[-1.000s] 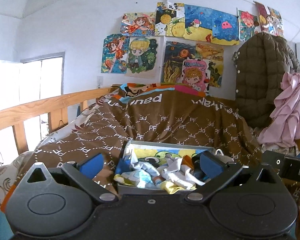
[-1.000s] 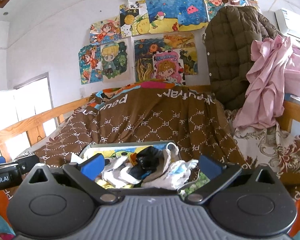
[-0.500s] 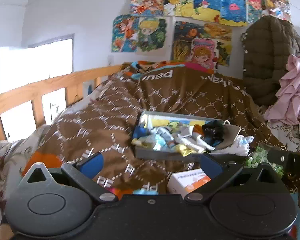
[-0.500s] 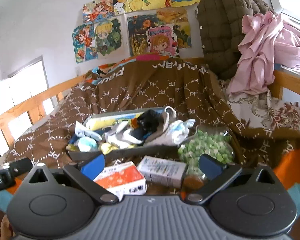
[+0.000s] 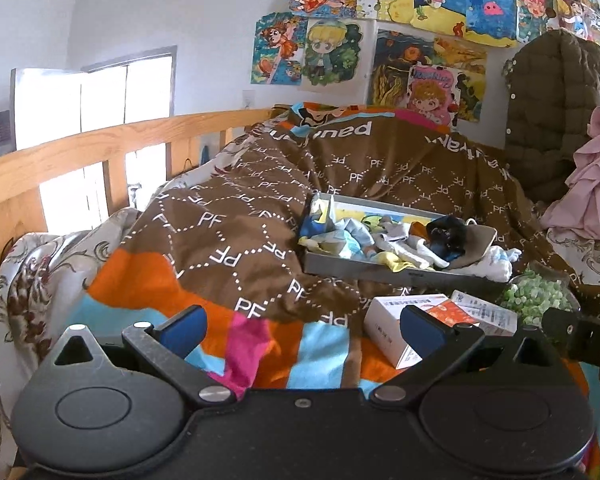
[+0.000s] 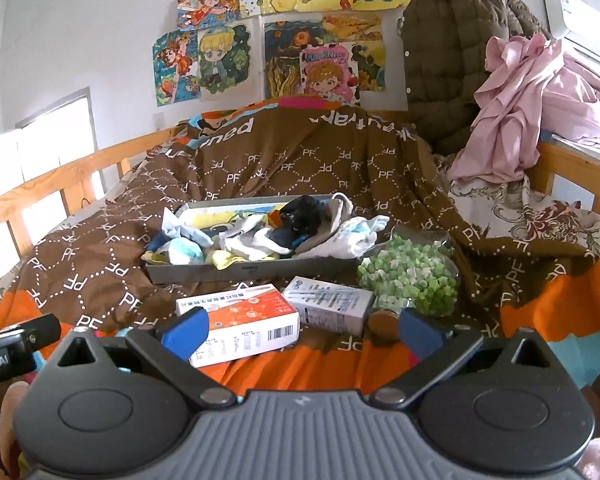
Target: Organize soft objects
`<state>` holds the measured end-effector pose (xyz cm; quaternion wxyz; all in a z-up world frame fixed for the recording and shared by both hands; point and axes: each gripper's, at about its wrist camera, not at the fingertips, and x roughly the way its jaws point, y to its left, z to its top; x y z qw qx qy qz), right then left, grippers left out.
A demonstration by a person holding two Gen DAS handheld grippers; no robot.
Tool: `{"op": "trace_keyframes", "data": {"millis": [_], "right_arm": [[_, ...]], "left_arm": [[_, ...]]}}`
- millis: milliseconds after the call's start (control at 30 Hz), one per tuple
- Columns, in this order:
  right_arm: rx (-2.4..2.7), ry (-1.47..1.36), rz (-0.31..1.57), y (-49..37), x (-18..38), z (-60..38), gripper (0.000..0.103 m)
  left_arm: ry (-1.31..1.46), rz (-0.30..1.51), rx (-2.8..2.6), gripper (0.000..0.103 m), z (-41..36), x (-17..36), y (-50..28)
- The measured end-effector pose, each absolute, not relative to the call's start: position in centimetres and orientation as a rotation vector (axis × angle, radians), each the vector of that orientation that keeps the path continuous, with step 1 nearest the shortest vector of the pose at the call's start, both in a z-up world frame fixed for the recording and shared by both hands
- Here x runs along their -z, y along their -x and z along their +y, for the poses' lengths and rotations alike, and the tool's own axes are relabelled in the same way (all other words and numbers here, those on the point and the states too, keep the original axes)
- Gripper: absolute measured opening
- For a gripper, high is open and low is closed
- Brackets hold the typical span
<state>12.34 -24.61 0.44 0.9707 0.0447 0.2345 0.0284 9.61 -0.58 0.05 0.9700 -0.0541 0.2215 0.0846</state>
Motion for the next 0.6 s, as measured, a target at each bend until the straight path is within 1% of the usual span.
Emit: {"op": "trace_keyframes", "data": {"millis": [600], "right_arm": [[-0.063,-0.045,0.502,-12.83,0.47,-23.90,0.103]], "left_arm": [[0.098,0.469,-0.186,0.102,-0.45,0.62,-10.14]]}}
